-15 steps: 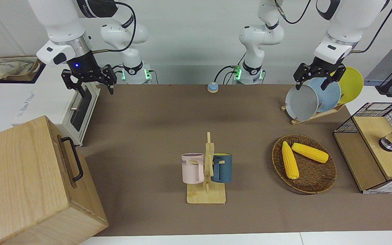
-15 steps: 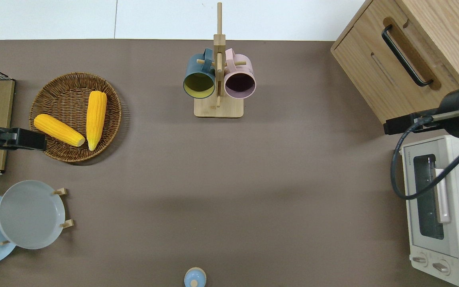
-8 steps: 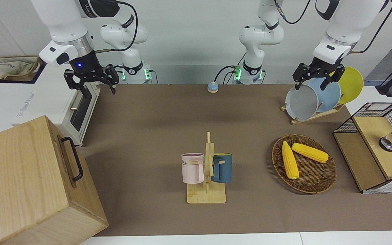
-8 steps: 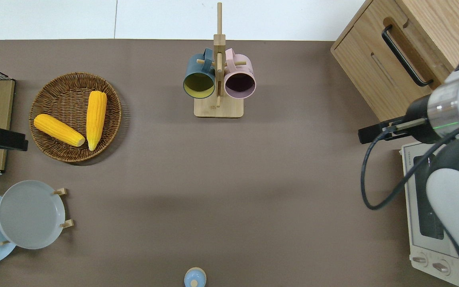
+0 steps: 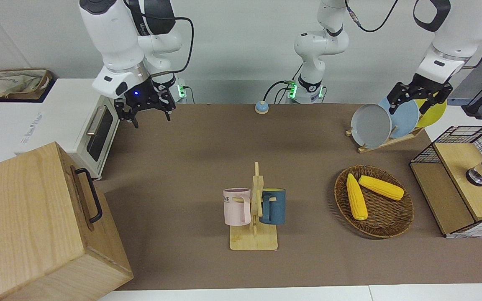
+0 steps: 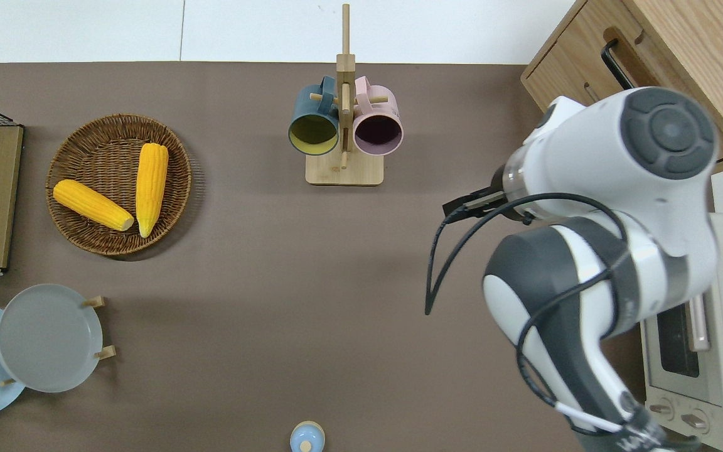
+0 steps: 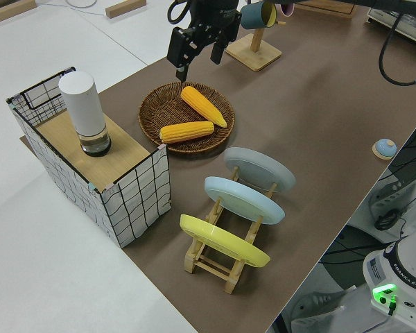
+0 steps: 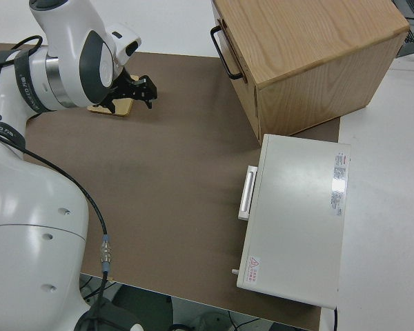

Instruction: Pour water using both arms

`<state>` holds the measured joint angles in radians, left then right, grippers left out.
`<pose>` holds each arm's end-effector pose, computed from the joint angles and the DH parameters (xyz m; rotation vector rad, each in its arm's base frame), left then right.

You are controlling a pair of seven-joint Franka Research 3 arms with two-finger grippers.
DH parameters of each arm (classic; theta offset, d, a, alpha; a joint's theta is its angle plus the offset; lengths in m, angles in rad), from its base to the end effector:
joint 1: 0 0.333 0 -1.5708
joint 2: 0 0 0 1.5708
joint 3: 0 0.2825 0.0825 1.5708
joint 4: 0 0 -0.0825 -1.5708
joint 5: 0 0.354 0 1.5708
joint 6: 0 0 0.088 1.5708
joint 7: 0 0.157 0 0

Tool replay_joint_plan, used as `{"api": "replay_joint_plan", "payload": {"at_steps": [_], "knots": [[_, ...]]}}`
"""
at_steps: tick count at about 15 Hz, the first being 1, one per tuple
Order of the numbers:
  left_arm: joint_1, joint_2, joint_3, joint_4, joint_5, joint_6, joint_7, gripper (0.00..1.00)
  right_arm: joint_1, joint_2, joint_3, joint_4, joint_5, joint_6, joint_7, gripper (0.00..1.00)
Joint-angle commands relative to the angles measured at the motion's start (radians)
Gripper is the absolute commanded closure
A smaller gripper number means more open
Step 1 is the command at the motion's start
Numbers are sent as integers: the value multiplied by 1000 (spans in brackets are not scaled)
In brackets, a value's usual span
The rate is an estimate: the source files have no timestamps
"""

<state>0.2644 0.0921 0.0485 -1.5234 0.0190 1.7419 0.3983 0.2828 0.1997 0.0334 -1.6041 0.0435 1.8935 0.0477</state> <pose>0.5442 0.1778 0.5288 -3.0680 0.1350 -0.1698 0.5710 0.1912 0.4438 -3.0502 -0.3919 -0.1224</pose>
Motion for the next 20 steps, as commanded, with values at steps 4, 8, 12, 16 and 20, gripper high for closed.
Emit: {"api": "replay_joint_plan", "payload": {"at_steps": [4, 8, 12, 16, 20], "knots": [[214, 113, -10, 43, -148, 246, 295, 2, 65, 142, -4, 9, 12, 263, 43, 11], [279, 152, -12, 37, -310, 372, 405, 2, 99, 208, -4, 13, -1, 435, 44, 11], [273, 187, -27, 8, -411, 583, 425, 2, 88, 260, -4, 79, -30, 542, 41, 27], [266, 247, -30, 5, -595, 694, 528, 2, 87, 277, -6, 96, -129, 608, 41, 103], [263, 284, -36, -14, -660, 755, 600, 2, 84, 294, -10, 119, -143, 625, 40, 230]]}}
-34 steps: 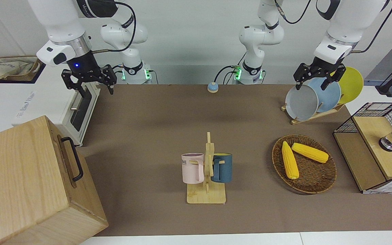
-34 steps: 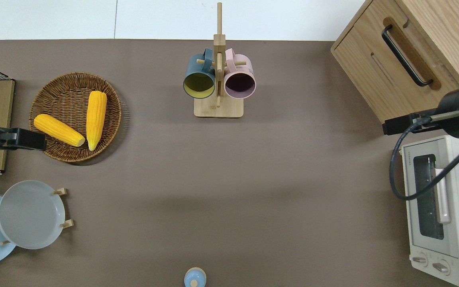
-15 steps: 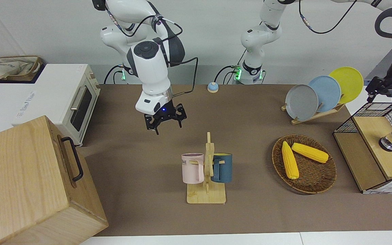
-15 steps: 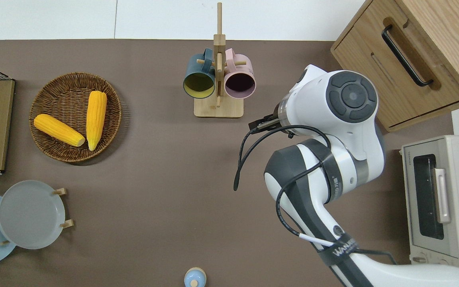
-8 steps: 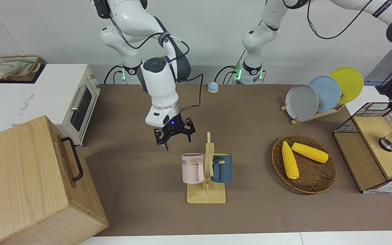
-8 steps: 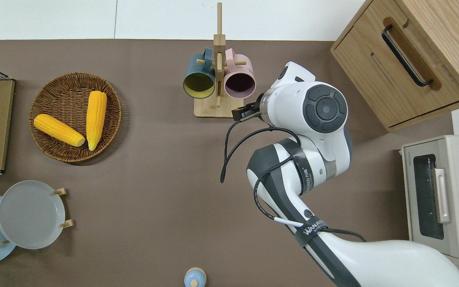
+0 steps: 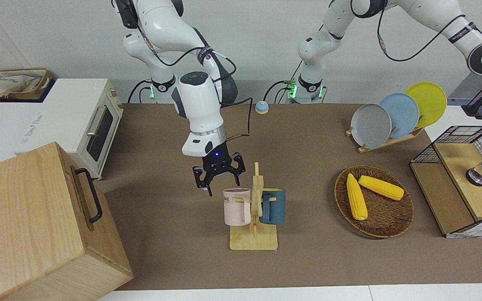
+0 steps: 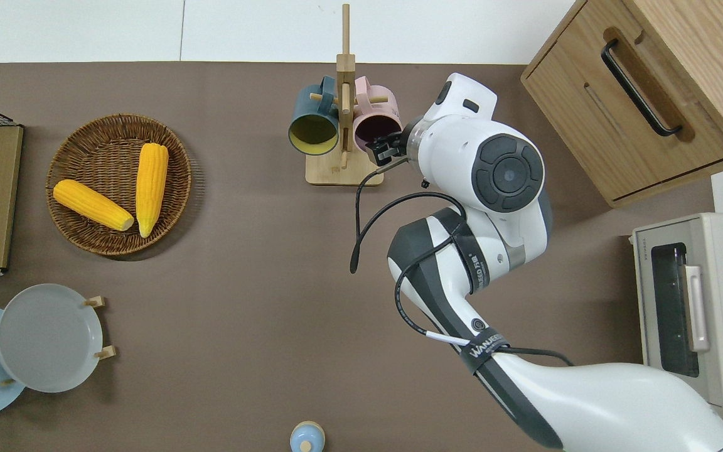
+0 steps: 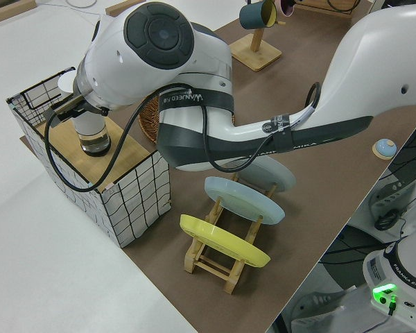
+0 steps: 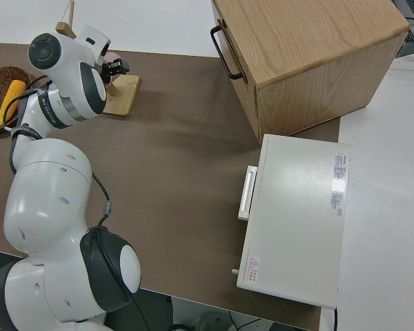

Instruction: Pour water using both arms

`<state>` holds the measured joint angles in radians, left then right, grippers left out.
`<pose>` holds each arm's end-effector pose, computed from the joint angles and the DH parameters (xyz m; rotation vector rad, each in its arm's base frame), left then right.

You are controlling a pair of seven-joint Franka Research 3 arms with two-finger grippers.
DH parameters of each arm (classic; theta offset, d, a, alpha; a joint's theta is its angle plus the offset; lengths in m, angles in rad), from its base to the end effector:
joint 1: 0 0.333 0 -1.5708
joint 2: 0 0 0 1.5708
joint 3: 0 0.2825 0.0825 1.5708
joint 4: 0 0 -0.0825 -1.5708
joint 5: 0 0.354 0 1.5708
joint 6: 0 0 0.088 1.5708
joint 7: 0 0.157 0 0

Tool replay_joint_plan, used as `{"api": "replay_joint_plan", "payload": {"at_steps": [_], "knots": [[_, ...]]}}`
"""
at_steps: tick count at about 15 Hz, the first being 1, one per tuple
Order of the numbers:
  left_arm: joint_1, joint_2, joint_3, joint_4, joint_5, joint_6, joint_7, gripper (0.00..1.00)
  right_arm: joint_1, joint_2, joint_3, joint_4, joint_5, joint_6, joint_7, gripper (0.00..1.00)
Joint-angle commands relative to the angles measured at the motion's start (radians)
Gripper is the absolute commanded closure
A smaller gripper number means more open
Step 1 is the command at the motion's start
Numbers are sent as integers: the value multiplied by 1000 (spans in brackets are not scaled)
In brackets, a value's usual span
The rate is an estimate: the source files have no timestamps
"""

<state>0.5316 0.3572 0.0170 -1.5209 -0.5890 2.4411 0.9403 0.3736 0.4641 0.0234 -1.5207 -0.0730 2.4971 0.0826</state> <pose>0.6065 0.3468 0.4599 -2.9242 0.0695 -1.1200 0.6574 0.2712 0.3882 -2.9217 -0.5257 -0.7728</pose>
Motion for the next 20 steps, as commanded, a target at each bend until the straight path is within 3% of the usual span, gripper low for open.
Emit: {"api": "replay_joint_plan", "payload": {"at_steps": [1, 6, 7, 8, 10, 11, 12, 16, 19, 20], "knots": [[-1, 26, -18, -25, -73, 78, 72, 2, -7, 31, -2, 36, -27, 31, 0, 303], [-1, 39, -43, -53, -110, 141, 103, 9, -10, 34, -2, 42, -28, 46, -30, 836], [-2, 39, -43, -53, -112, 141, 101, 141, -10, 34, -3, 42, -28, 46, -32, 920], [1, 37, -43, -53, -112, 139, 95, 385, -10, 34, -3, 43, -28, 46, -32, 979], [7, 36, -43, -45, -110, 133, 86, 804, -10, 34, -3, 50, -28, 46, -32, 1000], [8, 34, -43, -41, -110, 127, 83, 961, -10, 34, -3, 51, -28, 45, -33, 1000], [10, 31, -43, -39, -110, 125, 80, 1000, -10, 33, -3, 51, -28, 43, -32, 1000], [10, 20, -43, -19, -103, 92, 13, 1000, -10, 25, -13, 53, -28, 28, -35, 1000], [14, 8, -26, 51, -75, -57, -84, 1000, -15, 18, -17, 54, -30, -21, -66, 1000], [15, 5, -23, 80, -46, -92, -122, 1000, -22, 16, -16, 74, -33, -43, -92, 1000]]}}
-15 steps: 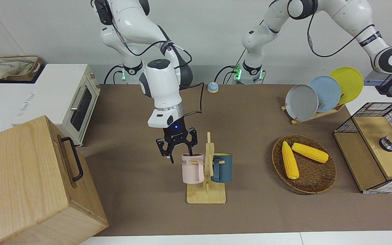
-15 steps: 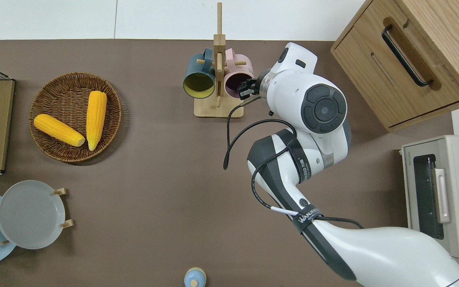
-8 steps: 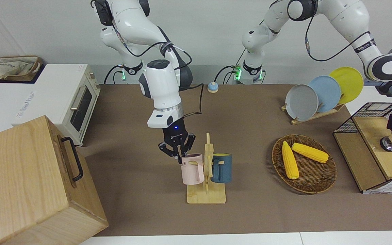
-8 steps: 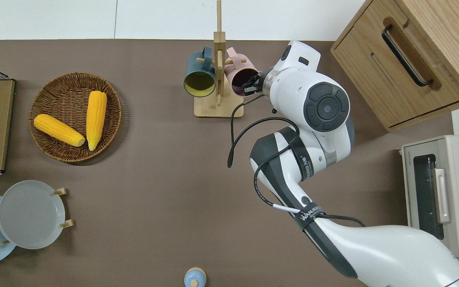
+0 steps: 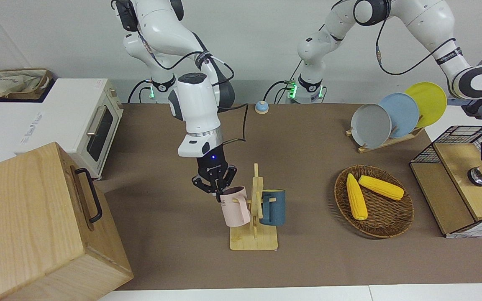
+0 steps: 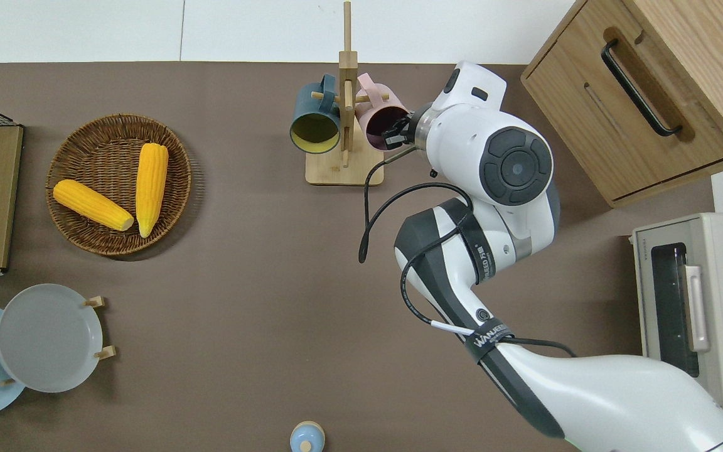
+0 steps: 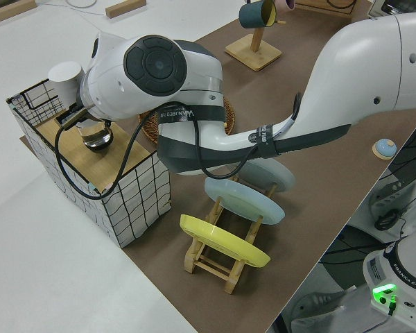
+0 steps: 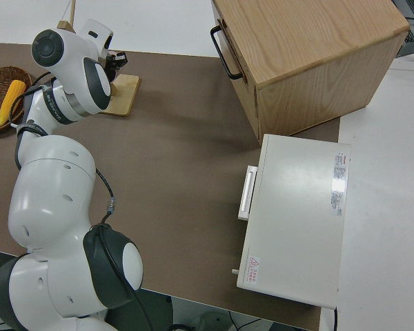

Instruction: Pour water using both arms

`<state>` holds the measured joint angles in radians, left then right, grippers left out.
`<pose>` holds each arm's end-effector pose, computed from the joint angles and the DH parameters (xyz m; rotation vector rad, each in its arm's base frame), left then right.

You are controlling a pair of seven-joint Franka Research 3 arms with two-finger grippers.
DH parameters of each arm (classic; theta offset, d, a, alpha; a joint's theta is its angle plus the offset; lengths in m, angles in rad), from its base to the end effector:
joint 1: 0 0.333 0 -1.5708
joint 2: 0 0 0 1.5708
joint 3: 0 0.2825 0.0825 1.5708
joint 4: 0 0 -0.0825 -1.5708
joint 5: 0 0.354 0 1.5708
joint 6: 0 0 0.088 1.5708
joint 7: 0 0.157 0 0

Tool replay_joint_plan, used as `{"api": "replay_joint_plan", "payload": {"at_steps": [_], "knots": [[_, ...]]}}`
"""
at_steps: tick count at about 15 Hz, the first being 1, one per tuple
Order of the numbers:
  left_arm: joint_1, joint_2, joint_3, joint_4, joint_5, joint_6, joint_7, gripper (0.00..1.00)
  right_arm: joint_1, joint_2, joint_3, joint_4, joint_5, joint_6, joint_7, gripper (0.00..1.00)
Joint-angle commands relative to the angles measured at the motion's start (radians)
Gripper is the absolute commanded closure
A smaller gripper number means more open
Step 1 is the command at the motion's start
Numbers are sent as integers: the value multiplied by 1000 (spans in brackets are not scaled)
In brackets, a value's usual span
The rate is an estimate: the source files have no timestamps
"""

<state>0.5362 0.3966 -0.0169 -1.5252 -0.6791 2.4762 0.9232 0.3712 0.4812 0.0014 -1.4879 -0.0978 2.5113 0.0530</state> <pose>0.6204 0.3365 0.4362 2.8503 0.0352 1.1476 0.6701 0.2595 0.3950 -2.9337 -0.5677 -0.8363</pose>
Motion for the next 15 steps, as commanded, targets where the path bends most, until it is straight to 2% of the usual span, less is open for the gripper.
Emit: {"api": "replay_joint_plan", "payload": {"at_steps": [1, 5, 7, 9, 13, 15], "knots": [[10, -41, 14, 97, 88, -155, -145, 1000, -25, -1, 8, 60, -20, -84, -83, 1000], [-5, -103, 0, 99, 211, -215, -309, 1000, -48, -21, 9, 69, -25, -146, -102, 1000], [-10, -155, -6, 99, 257, -265, -377, 1000, -51, -35, 8, 69, -23, -170, -108, 1000], [-28, -212, -14, 97, 324, -315, -453, 1000, -78, -50, 12, 69, -22, -198, -110, 1000], [-91, -320, -23, 34, 440, -408, -556, 1000, -104, -87, 11, 67, -25, -259, -157, 1000], [-134, -379, -25, -36, 499, -416, -627, 1000, -118, -93, 9, 67, -28, -284, -191, 1000]]}}
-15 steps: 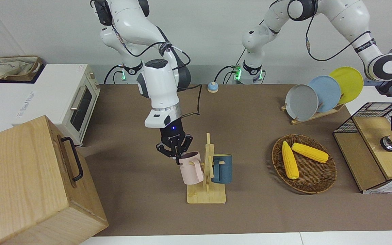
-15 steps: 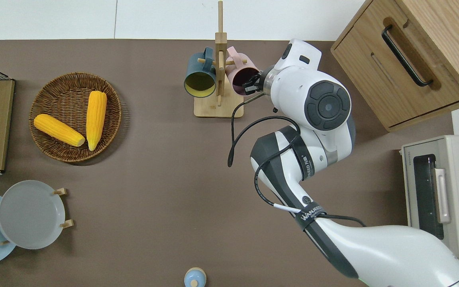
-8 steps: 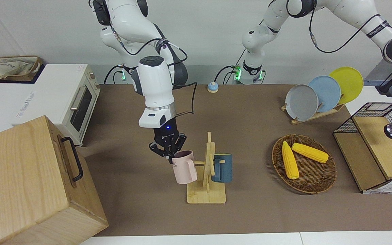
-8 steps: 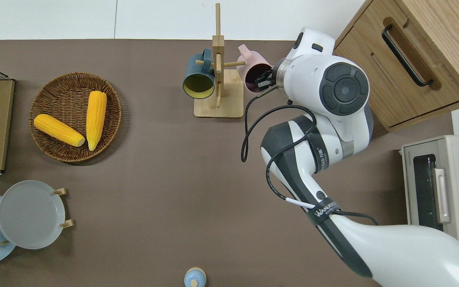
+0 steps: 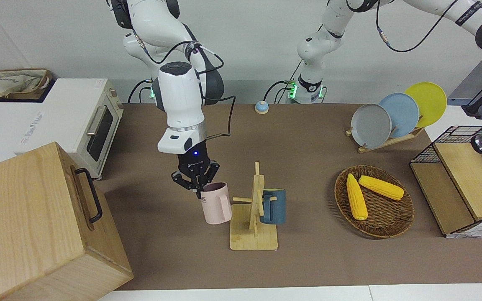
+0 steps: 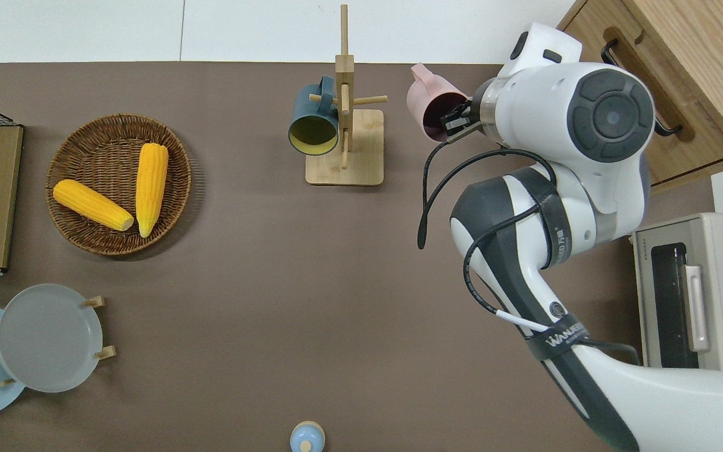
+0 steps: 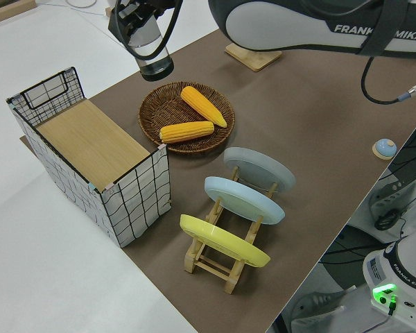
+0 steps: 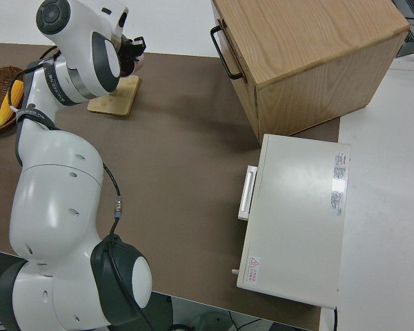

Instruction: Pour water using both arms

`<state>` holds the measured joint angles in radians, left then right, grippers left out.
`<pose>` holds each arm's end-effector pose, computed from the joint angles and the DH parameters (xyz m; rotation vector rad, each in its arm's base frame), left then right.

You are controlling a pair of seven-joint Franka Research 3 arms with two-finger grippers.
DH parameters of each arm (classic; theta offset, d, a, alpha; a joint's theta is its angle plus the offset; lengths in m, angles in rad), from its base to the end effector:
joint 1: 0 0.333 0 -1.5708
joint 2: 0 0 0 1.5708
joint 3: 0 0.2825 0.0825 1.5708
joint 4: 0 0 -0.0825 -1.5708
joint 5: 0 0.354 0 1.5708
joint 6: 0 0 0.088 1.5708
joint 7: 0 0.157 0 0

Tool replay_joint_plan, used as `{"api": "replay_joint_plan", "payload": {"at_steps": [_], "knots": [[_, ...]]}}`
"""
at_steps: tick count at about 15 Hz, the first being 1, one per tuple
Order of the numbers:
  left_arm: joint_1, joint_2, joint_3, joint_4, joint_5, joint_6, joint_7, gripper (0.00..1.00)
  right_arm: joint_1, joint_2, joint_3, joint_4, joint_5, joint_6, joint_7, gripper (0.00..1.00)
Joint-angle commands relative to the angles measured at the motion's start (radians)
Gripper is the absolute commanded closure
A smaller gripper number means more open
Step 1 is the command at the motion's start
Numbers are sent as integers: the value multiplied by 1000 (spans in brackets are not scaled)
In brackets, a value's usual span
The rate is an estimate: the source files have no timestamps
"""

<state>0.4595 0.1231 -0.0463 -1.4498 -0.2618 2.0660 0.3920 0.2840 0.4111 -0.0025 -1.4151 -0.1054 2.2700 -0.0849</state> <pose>0.5795 0.2287 0.5918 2.9727 0.1335 0.8455 0.6731 0.1880 0.4457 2.9475 0.6228 0.6905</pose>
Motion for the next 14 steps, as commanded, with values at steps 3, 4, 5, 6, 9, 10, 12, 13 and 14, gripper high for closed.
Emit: {"api": "replay_joint_plan", "payload": {"at_steps": [3, 4, 5, 6, 9, 10, 12, 13, 14], "knots": [[-131, -209, 5, -253, 176, -3, -182, 1000, -32, -24, 13, -5, -16, -120, -56, 1000], [-156, -245, 5, -306, 177, 2, -218, 1000, -34, -34, 13, -5, -13, -166, -56, 1000], [-179, -276, 5, -348, 177, 3, -243, 1000, -32, -49, 13, -14, -14, -205, -56, 1000], [-197, -307, 2, -381, 177, 3, -264, 1000, -31, -58, 13, -22, -14, -255, -58, 1000], [-206, -402, -39, -498, 177, 22, -298, 1000, -28, -77, 15, -31, 10, -421, -43, 1000], [-206, -434, -47, -536, 177, 34, -308, 1000, -23, -87, 16, -48, 18, -460, -26, 1000], [-206, -489, -69, -615, 176, 75, -317, 1000, -14, -113, 18, -96, 64, -501, 37, 1000], [-206, -513, -76, -648, 176, 100, -317, 1000, -9, -123, 24, -120, 91, -513, 74, 1000], [-208, -529, -78, -675, 176, 115, -317, 1000, 0, -124, 29, -137, 114, -520, 118, 1000]]}}
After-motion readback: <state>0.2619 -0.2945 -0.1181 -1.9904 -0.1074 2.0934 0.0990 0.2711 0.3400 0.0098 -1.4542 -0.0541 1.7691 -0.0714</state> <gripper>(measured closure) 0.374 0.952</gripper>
